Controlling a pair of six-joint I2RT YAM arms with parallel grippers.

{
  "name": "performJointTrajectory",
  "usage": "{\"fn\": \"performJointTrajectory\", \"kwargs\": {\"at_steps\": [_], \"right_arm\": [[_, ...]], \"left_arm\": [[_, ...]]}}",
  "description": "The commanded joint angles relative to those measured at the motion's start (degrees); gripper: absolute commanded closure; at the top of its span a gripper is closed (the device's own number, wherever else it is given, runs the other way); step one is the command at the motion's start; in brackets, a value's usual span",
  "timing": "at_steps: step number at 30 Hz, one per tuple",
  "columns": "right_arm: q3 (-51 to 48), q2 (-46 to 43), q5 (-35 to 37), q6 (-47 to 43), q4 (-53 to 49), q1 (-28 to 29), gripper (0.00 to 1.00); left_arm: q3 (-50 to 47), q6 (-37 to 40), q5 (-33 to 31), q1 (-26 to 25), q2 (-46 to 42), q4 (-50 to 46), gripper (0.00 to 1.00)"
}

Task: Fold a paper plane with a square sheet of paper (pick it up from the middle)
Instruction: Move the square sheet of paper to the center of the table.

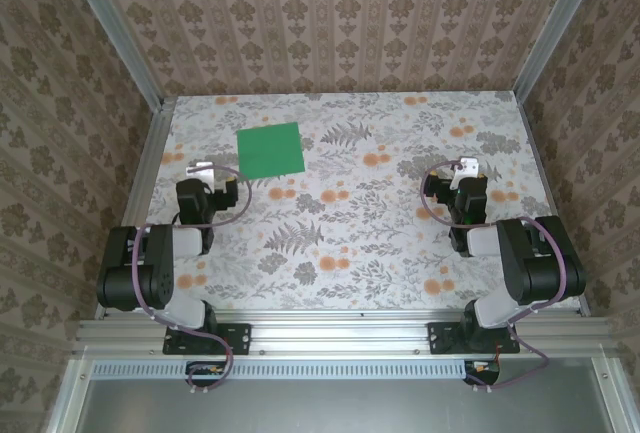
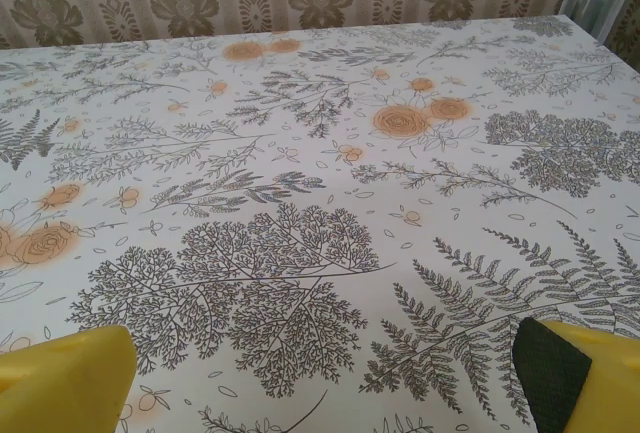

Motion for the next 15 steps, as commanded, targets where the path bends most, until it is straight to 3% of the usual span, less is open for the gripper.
{"fn": "performJointTrajectory", "kwargs": {"at_steps": [1,9,15], "right_arm": [[-0.5,-0.1,-1.1,0.8,2.2,-0.2,0.0],[-0.5,-0.1,-1.2,0.8,2.2,-0.2,0.0],[1.1,0.0,-7.0,-1.3,-0.6,-0.2,0.0]], "left_arm": [[1.0,1.1,0.1,0.1,0.2,0.1,0.0],[1.1,1.1,0.1,0.1,0.3,0.2,0.0],[1.1,1.1,0.1,0.1,0.3,0.2,0.0]]}}
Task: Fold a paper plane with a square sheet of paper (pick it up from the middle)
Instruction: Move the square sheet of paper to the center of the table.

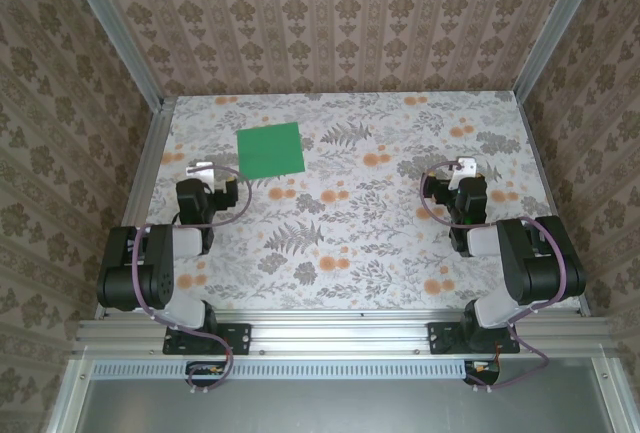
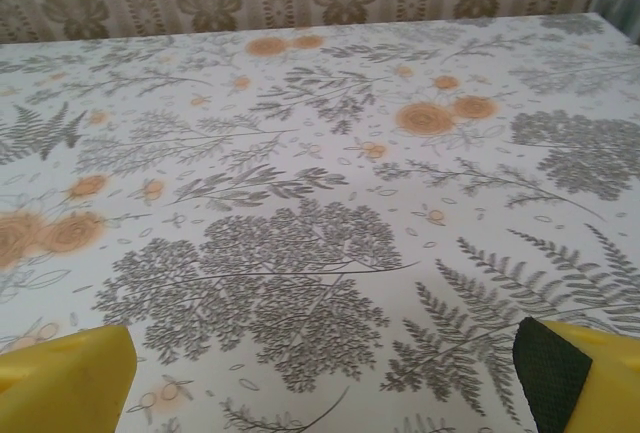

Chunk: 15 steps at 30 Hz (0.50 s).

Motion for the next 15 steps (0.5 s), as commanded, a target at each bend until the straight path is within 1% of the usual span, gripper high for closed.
{"fn": "performJointTrajectory", "kwargs": {"at_steps": [1,10,12,15], "right_arm": [[1.0,0.0,-3.6,-0.9,-0.3,-0.1,0.0],[0.3,-0.7,-4.0,-0.9,0.6,-0.3,0.0],[0.2,-3.7,-4.6,-1.7,-1.6,0.0,0.01],[2.2,-8.8,-2.0,-1.8,-10.1,0.8,0.0]], "left_arm": [[1.1,1.1,0.1,0.1,0.3,0.2,0.0],[0.8,0.4,-0.5,0.3,-0.2,0.4,0.0],[1.7,-0.6,-1.4,0.7,-2.5,-3.3,0.0],[5.6,-2.6,-3.6,1.4,-8.7,-15.2,0.0]]}}
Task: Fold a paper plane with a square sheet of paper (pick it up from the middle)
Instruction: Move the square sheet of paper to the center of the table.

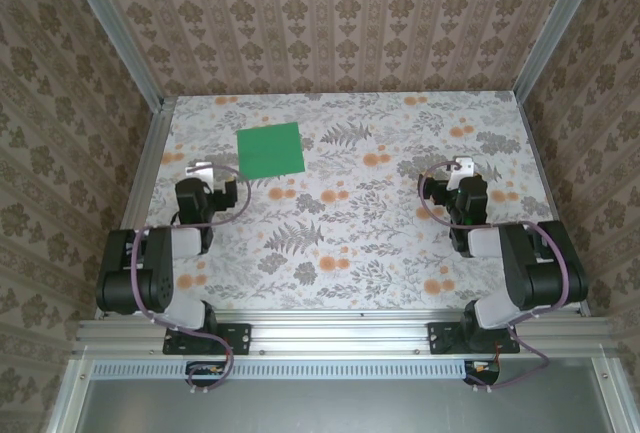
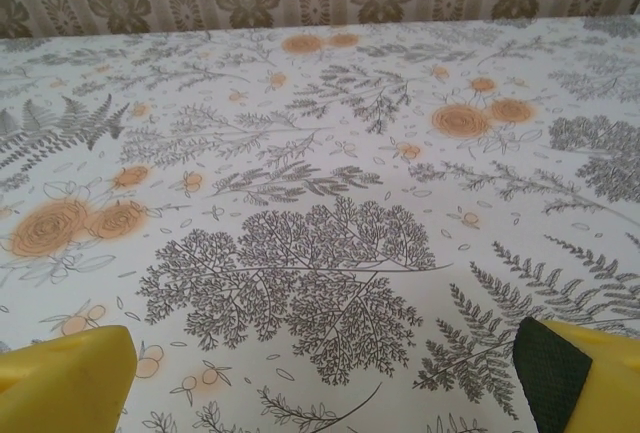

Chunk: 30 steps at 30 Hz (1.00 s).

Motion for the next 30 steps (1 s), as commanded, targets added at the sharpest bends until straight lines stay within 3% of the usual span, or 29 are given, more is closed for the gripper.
{"fn": "performJointTrajectory", "kwargs": {"at_steps": [1,5,10,15,22,30], "right_arm": [[3.1,-7.9,2.5,-1.2,-9.0,1.3,0.0],[8.9,-13.2,7.2,5.5,-21.7,2.3,0.0],[19.5,-13.4,1.7,17.6,-38.7,2.3,0.0],[26.5,-7.8,-5.9,26.2,-45.8,2.2,0.0],[28.1,-2.6,-14.0,31.2,-45.3,2.3,0.0],[29.2,-0.3,-16.2,31.6,-47.7,3.6,0.0]], "left_arm": [[6.1,-3.7,-3.9,0.9,-7.3,-13.3,0.0],[15.0,-10.5,-5.4,1.1,-10.1,-30.3,0.0],[27.9,-14.4,2.0,-0.1,-5.8,-48.5,0.0],[34.1,-23.8,9.7,-2.9,1.5,-49.2,0.0],[48.4,-30.5,7.9,-10.3,17.4,-56.0,0.01],[65.3,-34.4,5.9,-15.2,34.8,-65.8,0.25]]}}
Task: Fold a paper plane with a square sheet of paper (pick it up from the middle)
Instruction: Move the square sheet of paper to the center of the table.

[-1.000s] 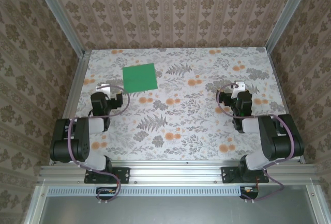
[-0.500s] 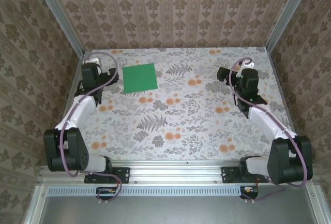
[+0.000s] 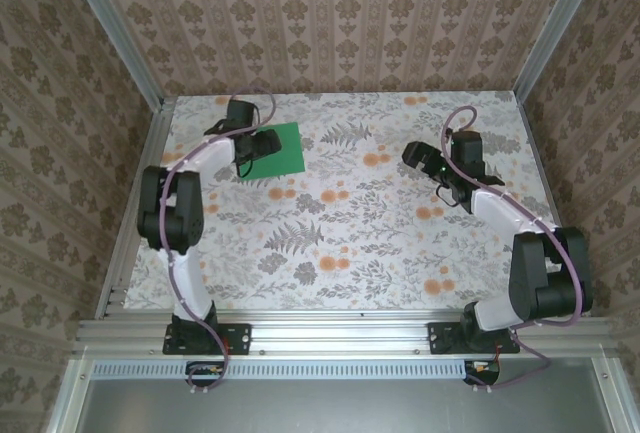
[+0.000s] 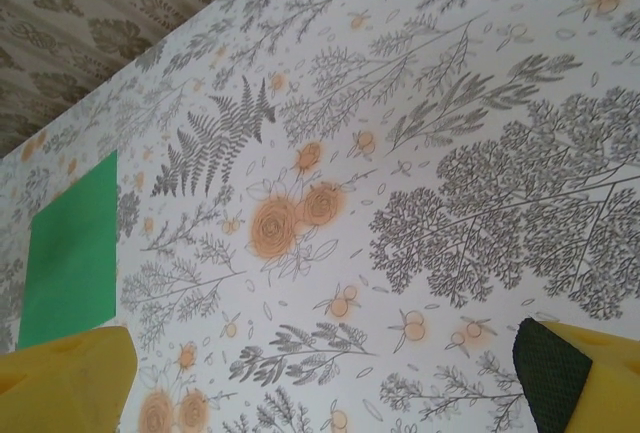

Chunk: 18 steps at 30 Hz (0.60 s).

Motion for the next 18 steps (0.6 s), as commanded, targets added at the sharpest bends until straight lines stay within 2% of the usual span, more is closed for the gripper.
{"fn": "performJointTrajectory", "kwargs": {"at_steps": [1,5,9,14,17,18], "right_arm": [[2.4,1.3,-2.8,1.4,-2.0,0.8,0.0],[3.0,2.3,-3.0,1.5,-2.5,2.0,0.0],[3.5,3.0,-2.9,1.8,-2.8,3.1,0.0],[3.8,3.3,-2.7,2.4,-3.1,3.5,0.0],[4.2,3.4,-2.5,2.8,-3.2,3.7,0.0],[4.4,3.4,-2.5,2.9,-3.4,3.9,0.0]], "left_arm": [[6.8,-2.4,-2.0,-1.6,5.1,-8.2,0.26],[13.1,-2.0,-5.2,-3.7,10.3,-14.0,0.27],[15.2,-2.3,-6.7,-5.6,12.8,-18.1,0.27],[13.0,-4.5,-6.2,-9.0,13.3,-20.2,0.27],[9.3,-6.2,-3.8,-10.7,12.3,-20.0,0.27],[7.6,-7.0,-3.1,-12.7,11.6,-19.6,0.27]]}}
